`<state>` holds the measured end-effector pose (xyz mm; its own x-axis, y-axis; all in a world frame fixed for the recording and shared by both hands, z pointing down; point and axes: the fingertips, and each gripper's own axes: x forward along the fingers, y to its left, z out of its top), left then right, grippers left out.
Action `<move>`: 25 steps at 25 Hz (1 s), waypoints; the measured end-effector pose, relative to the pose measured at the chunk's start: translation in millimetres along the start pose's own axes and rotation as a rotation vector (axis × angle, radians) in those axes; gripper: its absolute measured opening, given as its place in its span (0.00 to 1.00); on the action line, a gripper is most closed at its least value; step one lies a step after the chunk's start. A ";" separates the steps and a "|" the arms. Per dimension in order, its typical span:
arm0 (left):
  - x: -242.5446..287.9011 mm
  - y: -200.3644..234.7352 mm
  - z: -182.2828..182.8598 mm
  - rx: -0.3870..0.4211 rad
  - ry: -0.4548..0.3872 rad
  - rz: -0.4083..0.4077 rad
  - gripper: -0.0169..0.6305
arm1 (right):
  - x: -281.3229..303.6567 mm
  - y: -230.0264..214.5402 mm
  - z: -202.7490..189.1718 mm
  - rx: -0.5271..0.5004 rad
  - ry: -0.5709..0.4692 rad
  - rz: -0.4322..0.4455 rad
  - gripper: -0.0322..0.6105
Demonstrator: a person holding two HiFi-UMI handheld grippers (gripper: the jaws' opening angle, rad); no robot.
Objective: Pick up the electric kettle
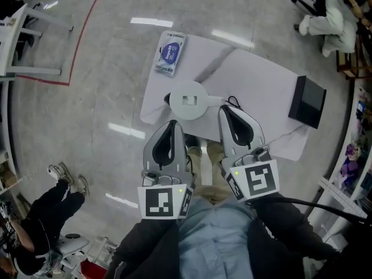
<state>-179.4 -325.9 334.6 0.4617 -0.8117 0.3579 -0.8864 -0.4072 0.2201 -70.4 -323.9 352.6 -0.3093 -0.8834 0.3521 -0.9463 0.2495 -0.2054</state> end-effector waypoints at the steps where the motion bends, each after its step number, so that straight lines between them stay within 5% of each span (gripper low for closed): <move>1: -0.3 1.1 -4.5 0.000 0.008 -0.003 0.03 | -0.7 -0.4 -5.3 0.005 0.008 -0.006 0.09; 25: 10.4 45.7 -122.2 -0.004 0.184 -0.017 0.03 | 3.5 -11.5 -149.4 0.092 0.191 -0.108 0.09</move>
<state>-211.0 -301.9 459.3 0.4749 -0.7142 0.5141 -0.8786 -0.4182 0.2306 -74.6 -270.5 492.6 -0.2270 -0.8098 0.5410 -0.9651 0.1123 -0.2367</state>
